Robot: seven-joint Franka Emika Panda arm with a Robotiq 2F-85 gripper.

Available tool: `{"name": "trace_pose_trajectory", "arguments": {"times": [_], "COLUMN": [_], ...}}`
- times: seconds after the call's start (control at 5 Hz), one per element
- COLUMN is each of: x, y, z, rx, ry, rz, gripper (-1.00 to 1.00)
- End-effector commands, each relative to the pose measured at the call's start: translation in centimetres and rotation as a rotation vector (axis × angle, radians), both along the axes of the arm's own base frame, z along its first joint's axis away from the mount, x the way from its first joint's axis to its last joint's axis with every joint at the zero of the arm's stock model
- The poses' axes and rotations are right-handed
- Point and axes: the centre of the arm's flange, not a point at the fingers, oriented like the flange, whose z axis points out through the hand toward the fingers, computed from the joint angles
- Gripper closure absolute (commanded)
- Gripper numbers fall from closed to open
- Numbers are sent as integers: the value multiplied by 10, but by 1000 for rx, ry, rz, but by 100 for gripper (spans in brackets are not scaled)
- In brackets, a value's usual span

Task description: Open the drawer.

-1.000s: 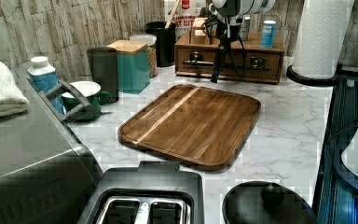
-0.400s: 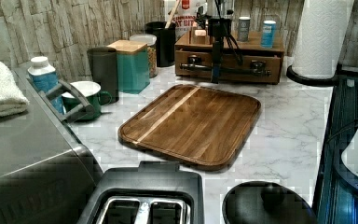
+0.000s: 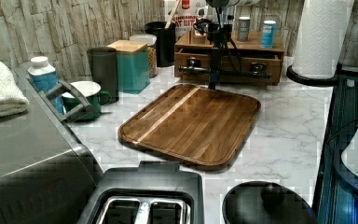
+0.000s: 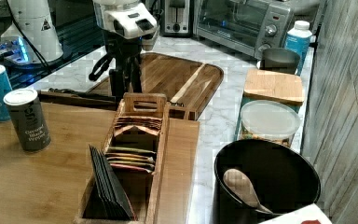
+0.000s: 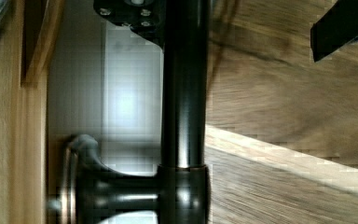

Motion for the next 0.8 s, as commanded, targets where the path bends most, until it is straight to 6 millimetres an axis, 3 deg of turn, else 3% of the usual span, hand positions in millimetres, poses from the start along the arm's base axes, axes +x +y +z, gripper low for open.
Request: {"name": "trace_pose_trajectory", "arguments": {"times": [0.2, 0.4, 0.8], "x": [-59, -67, -67], "y": [194, 215, 215], "z": [-24, -23, -23], "rx": [77, 52, 52], "ry": [157, 113, 113], "rz": [175, 186, 186], "gripper": [-100, -100, -100]}}
